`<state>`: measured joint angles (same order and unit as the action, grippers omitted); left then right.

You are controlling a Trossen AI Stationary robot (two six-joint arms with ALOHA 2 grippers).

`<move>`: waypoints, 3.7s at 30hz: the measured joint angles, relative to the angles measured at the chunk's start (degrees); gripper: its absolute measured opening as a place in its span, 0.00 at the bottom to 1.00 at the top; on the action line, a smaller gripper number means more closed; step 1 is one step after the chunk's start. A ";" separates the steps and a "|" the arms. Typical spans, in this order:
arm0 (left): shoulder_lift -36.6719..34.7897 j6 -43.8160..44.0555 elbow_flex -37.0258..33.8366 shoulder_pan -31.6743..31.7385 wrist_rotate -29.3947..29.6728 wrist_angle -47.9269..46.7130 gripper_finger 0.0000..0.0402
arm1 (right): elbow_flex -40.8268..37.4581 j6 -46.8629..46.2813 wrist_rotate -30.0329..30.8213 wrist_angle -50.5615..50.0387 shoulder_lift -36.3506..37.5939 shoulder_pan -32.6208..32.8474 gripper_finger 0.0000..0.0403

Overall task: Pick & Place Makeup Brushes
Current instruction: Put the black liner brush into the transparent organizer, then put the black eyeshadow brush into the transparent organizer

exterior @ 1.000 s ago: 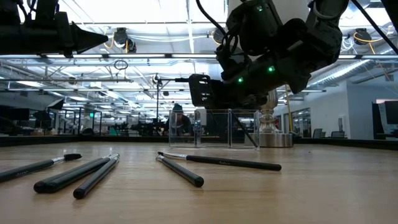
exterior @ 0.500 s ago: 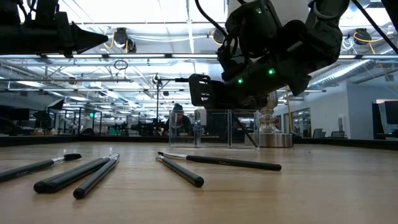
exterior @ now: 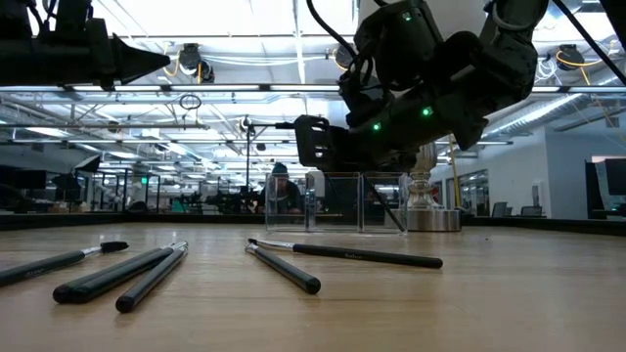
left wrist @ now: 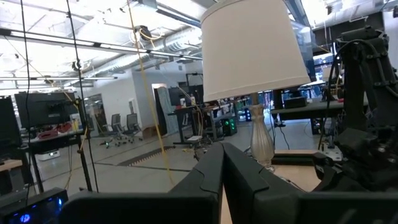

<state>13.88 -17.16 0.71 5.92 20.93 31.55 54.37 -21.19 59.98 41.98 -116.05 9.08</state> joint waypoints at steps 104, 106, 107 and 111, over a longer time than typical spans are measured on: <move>-0.01 10.33 0.02 -0.05 -15.41 -6.12 0.04 | 24.25 -12.57 -39.00 -56.92 2.43 15.26 0.56; -0.01 10.33 0.01 -0.08 -15.41 -6.12 0.04 | 23.57 -12.63 -38.98 -56.32 2.43 15.28 0.57; 0.00 10.33 0.02 -0.05 -15.41 -6.12 0.04 | 23.15 -12.96 -38.99 -56.05 2.43 15.28 0.58; -0.01 10.33 0.00 -0.05 -15.38 -6.12 0.04 | 21.01 -13.97 -38.97 -52.66 2.43 15.23 0.56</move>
<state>13.87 -6.83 0.71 5.87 5.55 25.43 75.38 -35.16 21.01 -10.68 -113.62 24.32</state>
